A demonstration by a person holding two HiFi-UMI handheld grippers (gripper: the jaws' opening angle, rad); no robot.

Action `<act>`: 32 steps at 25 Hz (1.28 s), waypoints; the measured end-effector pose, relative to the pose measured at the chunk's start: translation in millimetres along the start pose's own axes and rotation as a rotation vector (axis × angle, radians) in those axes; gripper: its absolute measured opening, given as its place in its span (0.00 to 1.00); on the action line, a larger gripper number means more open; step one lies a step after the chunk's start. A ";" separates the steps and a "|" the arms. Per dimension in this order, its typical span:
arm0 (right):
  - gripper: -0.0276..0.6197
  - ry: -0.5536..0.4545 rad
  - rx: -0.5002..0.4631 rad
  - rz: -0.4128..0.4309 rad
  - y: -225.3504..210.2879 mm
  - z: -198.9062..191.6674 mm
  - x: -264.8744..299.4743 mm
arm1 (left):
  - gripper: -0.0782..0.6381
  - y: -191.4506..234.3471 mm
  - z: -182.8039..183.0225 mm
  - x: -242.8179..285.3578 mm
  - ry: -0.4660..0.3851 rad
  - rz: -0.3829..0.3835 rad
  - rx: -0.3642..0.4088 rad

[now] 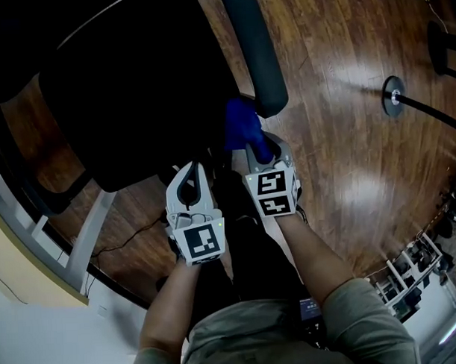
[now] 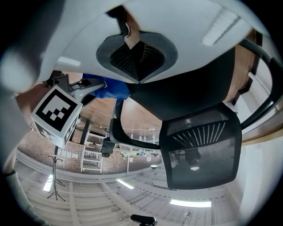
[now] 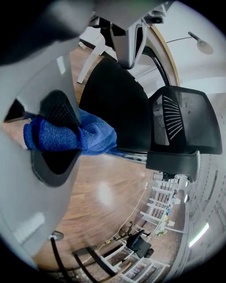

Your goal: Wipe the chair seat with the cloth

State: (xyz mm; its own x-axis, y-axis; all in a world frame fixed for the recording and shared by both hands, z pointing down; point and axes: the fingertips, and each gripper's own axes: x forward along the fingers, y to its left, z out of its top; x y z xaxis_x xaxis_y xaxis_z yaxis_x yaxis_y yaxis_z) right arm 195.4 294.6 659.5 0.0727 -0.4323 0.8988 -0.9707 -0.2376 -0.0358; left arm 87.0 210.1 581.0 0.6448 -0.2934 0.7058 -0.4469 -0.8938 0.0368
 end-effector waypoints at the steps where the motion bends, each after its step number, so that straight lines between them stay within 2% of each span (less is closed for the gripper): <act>1: 0.23 0.004 -0.004 0.002 -0.8 -0.9 2.1 | 0.12 0.0 -1.0 0.5 0.000 0.002 -0.001; 6: 0.23 0.022 -0.035 0.012 2.7 -0.7 1.0 | 0.12 8.6 1.3 -9.2 -0.008 0.028 -0.015; 9: 0.23 0.027 -0.061 0.023 13.1 5.5 -13.2 | 0.12 21.9 3.8 -24.2 -0.012 0.056 -0.054; 17: 0.23 -0.026 -0.212 0.085 60.0 52.1 -82.5 | 0.12 74.7 41.5 -95.0 -0.073 0.172 -0.143; 24: 0.23 -0.153 -0.403 0.199 141.2 125.5 -139.9 | 0.12 123.8 50.7 -182.0 -0.118 0.305 -0.237; 29: 0.23 -0.276 -0.497 0.316 233.3 184.0 -193.5 | 0.12 156.9 40.3 -258.8 -0.126 0.381 -0.306; 32: 0.23 -0.326 -0.577 0.394 292.8 206.0 -224.2 | 0.12 180.3 30.7 -302.9 -0.134 0.442 -0.346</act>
State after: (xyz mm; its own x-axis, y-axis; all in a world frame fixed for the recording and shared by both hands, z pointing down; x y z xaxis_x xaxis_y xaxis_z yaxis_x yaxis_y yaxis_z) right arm -57.9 142.8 357.5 -0.3262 -0.6469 0.6893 -0.8982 0.4394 -0.0126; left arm -169.9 127.4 352.1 0.4133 -0.6744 0.6119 -0.8542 -0.5199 0.0040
